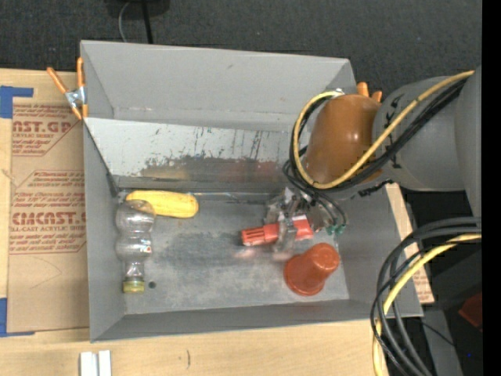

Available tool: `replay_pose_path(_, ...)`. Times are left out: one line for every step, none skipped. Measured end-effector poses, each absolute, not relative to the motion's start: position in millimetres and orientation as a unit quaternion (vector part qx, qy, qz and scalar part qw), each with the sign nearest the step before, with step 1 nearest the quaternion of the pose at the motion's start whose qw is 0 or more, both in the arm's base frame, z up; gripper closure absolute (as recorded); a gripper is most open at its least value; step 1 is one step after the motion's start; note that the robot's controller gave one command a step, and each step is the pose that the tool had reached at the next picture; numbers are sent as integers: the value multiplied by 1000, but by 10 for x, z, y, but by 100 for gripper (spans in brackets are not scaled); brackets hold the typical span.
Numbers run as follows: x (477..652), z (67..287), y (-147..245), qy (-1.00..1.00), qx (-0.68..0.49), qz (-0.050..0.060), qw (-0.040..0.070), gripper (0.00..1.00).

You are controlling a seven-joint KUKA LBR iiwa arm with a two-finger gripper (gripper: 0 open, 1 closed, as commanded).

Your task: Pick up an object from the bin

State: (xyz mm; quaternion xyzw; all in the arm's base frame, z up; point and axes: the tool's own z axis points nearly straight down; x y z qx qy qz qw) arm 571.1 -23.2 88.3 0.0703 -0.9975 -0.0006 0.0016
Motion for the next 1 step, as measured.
replay_pose_path(5713, 1117, -232, -998, 70, 0, 1, 100)
